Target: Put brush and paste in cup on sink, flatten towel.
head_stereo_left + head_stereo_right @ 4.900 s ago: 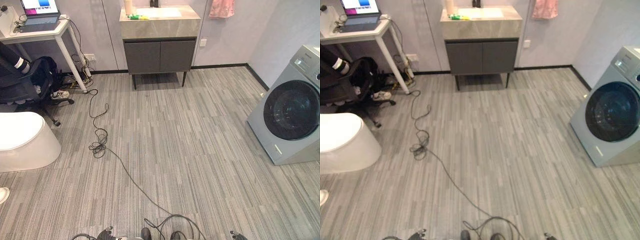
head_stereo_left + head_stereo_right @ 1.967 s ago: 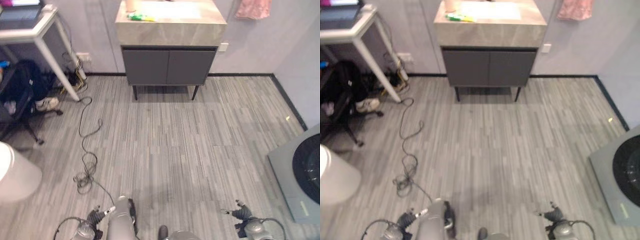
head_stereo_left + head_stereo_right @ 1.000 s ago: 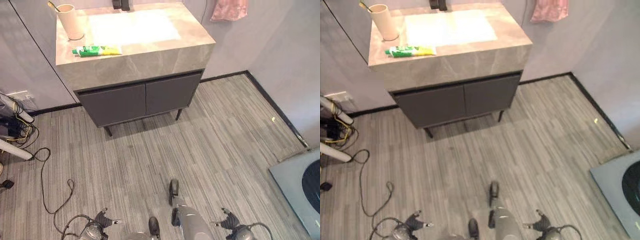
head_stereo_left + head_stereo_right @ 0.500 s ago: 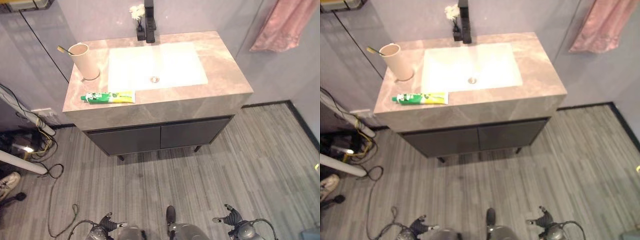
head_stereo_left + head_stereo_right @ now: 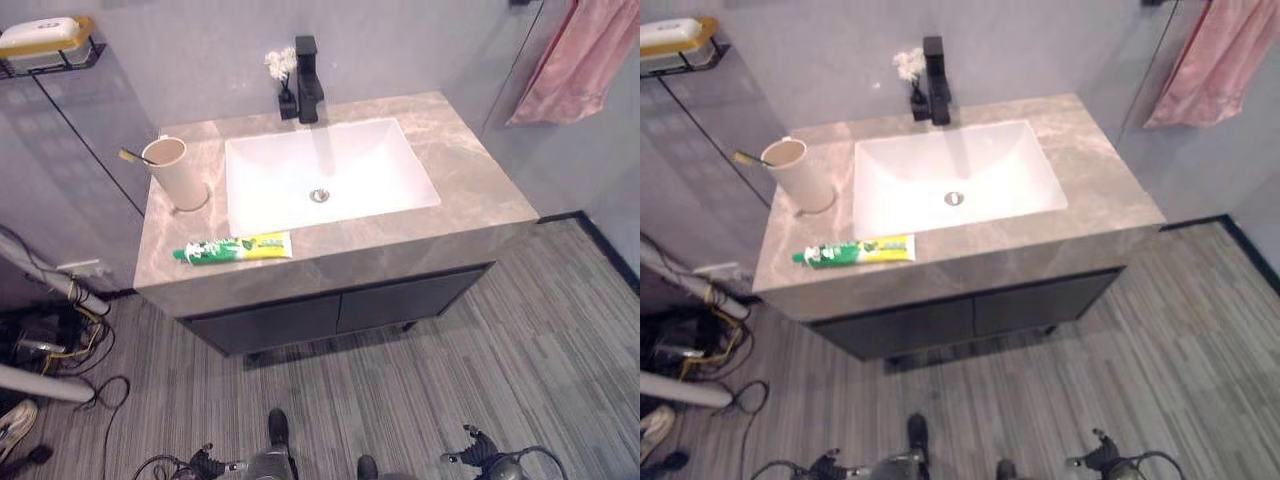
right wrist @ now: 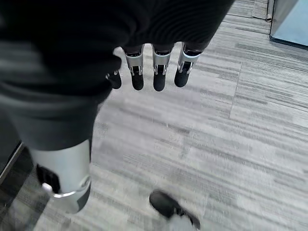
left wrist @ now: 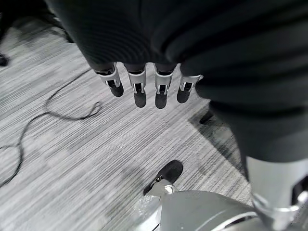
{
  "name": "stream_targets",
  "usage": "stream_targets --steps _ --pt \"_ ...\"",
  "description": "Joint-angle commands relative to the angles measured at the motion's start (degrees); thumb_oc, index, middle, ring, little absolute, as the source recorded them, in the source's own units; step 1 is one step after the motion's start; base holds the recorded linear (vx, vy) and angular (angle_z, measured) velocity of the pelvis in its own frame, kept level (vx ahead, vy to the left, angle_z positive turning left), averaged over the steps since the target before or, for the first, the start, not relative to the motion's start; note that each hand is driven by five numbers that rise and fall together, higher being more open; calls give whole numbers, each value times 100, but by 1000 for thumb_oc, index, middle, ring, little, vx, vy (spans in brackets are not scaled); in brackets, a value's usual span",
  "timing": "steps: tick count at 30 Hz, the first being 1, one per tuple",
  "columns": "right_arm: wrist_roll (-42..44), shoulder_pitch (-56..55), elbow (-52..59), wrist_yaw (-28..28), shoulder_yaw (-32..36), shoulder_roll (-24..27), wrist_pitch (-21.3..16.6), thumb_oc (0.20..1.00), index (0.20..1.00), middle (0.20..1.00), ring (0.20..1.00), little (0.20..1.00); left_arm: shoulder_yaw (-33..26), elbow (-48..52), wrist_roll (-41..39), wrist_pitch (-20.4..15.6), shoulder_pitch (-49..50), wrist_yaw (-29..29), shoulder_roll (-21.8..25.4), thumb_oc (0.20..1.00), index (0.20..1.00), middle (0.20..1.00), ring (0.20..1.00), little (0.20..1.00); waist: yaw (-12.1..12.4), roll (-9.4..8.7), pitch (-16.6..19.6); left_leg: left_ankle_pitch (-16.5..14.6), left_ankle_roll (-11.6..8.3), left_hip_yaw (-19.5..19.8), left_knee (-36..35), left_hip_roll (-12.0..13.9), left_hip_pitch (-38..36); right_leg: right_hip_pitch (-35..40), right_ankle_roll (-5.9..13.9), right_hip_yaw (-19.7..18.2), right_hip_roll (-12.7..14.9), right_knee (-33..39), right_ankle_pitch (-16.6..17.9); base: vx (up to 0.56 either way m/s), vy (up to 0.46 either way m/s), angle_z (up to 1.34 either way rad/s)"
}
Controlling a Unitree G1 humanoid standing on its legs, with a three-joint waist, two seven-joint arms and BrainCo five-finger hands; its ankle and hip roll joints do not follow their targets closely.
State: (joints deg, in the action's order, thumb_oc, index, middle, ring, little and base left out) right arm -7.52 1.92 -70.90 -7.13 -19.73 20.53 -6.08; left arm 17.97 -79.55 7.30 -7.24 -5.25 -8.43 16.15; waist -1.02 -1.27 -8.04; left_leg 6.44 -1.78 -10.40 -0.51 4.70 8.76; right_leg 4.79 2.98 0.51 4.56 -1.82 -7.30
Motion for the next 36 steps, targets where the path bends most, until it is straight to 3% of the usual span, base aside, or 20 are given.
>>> stream_targets --steps 1,3,4,5,6,7,9,10,12,15,17,19,24,27,28,34,36 --pt "97 129 153 32 94 195 -36 1000 1000 1000 1000 1000 205 -16 200 -40 -83 21 49 1000 1000 1000 1000 1000 155 51 79 -441 59 -5 720 -130 263 -545 332 -20 292 -1011 295 148 264 -1" --pt "160 193 259 53 102 180 -49 1000 1000 1000 1000 1000 206 29 135 -52 -125 17 99 1000 1000 1000 1000 1000 163 62 46 -566 228 -90 653 -276 89 -918 426 -124 447 -1774 819 114 253 -45" --pt "201 226 424 75 62 175 -66 1000 1000 1000 1000 1000 189 88 67 -59 -142 13 142 1000 1000 1000 1000 1000 107 73 -49 -561 275 -73 597 -289 -21 -1128 429 -226 379 -2179 1018 58 155 -48" --pt "201 227 424 75 62 176 -66 1000 1000 1000 1000 1000 189 88 67 -59 -143 13 141 1000 1000 1000 1000 1000 117 84 -35 -551 271 -79 591 -274 -5 -1145 424 -233 364 -2165 1038 59 159 -11" --pt "260 252 567 76 11 160 -112 1000 1000 1000 1000 1000 207 147 38 -87 -185 20 210 1000 1000 1000 1000 1000 57 139 -160 -556 302 -8 477 -242 -161 -1485 382 -321 95 -2527 962 76 123 -7" --pt "271 259 679 78 -2 155 -127 1000 1000 1000 1000 1000 217 157 21 -101 -167 41 224 1000 1000 1000 1000 1000 48 158 -168 -576 314 -21 406 -239 -257 -1624 352 -233 60 -2535 889 148 137 -5" --pt "276 253 885 88 -61 141 -162 1000 1000 1000 1000 1000 242 153 6 -127 -156 28 269 1000 1000 1000 1000 1000 23 132 -142 -589 233 -16 199 -253 -459 -1738 297 -68 -30 -1859 693 148 11 -4" --pt "276 253 885 88 -61 142 -162 1000 1000 1000 1000 1000 241 153 6 -127 -156 28 269 1000 1000 1000 1000 1000 21 132 -147 -589 233 -13 197 -253 -465 -1730 297 -65 -30 -1856 693 112 -59 -2" --pt "123 297 1168 113 -154 196 -171 1000 1000 1000 1000 1000 231 80 -2 -170 -218 19 304 1000 1000 1000 1000 1000 -35 -28 -175 -692 106 61 127 -268 -671 -1839 408 77 191 -482 1117 210 -172 6" --pt "-7 157 1435 207 -268 239 -200 1000 1000 1000 1000 1000 202 53 80 -162 -152 2 328 1000 1000 1000 1000 1000 43 -181 -39 -576 -71 97 -5 -84 -770 -1520 351 133 136 -206 1132 158 -229 29" --pt "-32 116 1452 204 -245 294 -214 1000 1000 1000 1000 1000 164 35 52 -174 -128 -3 302 1000 1000 1000 1000 1000 68 -190 8 -536 -123 95 -28 -54 -771 -1431 328 235 139 -108 1149 98 -184 49" --pt "28 64 1316 150 -162 335 -244 1000 1000 1000 1000 1000 151 81 -43 -225 -125 -6 242 1000 1000 1000 1000 1000 64 -162 73 -442 -256 147 -9 57 -732 -1285 272 365 82 87 1132 129 -220 25" --pt "188 209 682 17 -104 264 -242 1000 1000 1000 1000 1000 237 217 -108 -303 -192 -56 155 1000 1000 1000 1000 1000 81 -64 67 -272 -373 177 -29 208 -590 -1201 224 580 59 141 1063 39 -119 20" --pt "252 260 418 -49 -86 222 -237 1000 1000 1000 1000 1000 332 341 -60 -342 -212 -106 108 1000 1000 1000 1000 1000 78 53 81 -123 -413 -33 -65 366 -516 -1179 190 850 141 -40 921 35 -33 44" --pt "277 253 398 -102 -86 243 -241 1000 1000 1000 1000 1000 447 511 -12 -392 -217 -106 73 1000 1000 1000 1000 1000 66 154 137 -53 -447 -219 -154 466 -493 -1166 178 1103 206 -98 827 32 14 81" --pt "87 362 422 -36 -397 261 -314 1000 1000 1000 1000 1000 643 836 314 -598 -28 -64 155 1000 1000 1000 1000 1000 230 344 317 -122 -432 106 -315 277 -568 -864 304 1325 359 173 924 62 46 70" --pt "-158 485 344 -153 -496 411 -348 1000 1000 1000 1000 1000 715 1576 608 -887 360 -35 556 1000 1000 1000 1000 1000 446 426 353 -146 -410 240 -402 143 -634 -717 372 1467 511 217 952 51 136 22"
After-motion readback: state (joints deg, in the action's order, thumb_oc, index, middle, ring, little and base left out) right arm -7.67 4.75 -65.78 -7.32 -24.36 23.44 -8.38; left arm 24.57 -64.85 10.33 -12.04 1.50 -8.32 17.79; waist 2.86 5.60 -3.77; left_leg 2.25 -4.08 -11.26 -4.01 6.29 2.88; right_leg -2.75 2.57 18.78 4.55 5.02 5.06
